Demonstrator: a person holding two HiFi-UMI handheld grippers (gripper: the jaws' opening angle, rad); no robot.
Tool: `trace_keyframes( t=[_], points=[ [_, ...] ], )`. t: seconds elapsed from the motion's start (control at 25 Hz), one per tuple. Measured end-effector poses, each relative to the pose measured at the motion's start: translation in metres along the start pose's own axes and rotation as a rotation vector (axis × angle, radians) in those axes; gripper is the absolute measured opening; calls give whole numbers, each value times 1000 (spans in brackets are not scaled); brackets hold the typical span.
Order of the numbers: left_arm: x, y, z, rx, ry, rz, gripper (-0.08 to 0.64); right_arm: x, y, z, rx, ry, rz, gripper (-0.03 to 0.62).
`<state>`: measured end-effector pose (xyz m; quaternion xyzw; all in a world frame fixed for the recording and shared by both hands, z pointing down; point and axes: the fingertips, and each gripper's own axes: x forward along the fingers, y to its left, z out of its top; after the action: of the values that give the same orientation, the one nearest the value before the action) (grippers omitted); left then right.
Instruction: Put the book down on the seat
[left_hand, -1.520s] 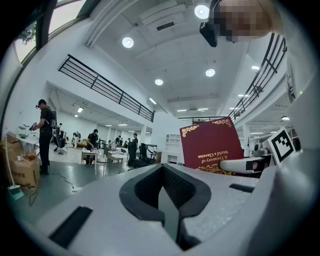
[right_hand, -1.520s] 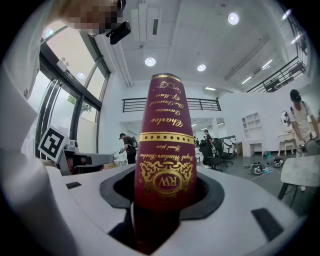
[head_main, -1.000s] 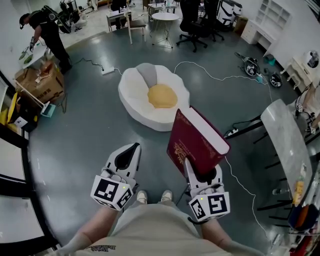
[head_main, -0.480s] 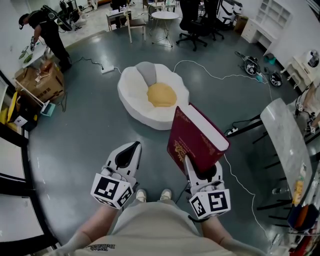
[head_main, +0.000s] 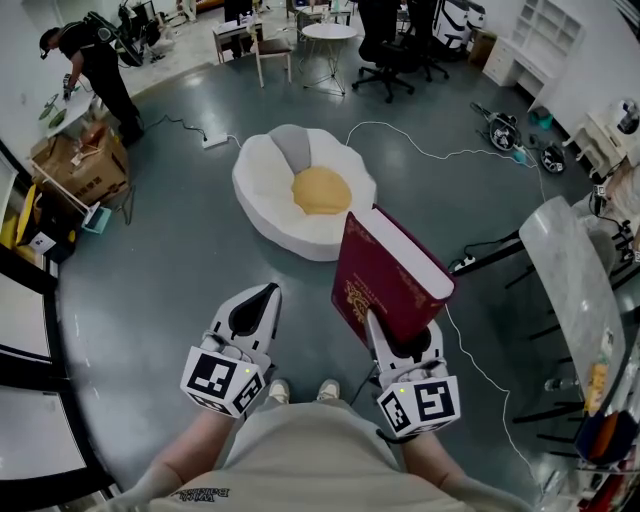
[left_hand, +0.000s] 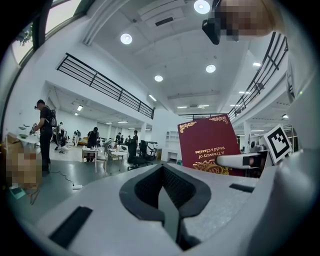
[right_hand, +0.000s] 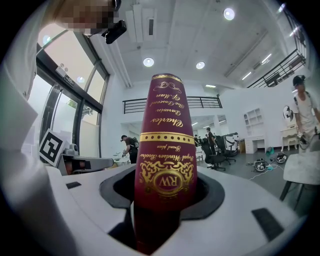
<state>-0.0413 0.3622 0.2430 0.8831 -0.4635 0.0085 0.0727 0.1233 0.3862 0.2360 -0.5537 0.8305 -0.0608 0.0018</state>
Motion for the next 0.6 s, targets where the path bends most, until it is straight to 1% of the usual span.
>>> trace_keyframes(
  t=[0.44, 0.6],
  points=[
    [-4, 8, -1, 11, -22, 33, 3, 0, -1, -2, -12, -12, 17, 229],
    [-2, 3, 2, 15, -29, 33, 3, 0, -3, 1, 12, -9, 43, 229]
  ],
)
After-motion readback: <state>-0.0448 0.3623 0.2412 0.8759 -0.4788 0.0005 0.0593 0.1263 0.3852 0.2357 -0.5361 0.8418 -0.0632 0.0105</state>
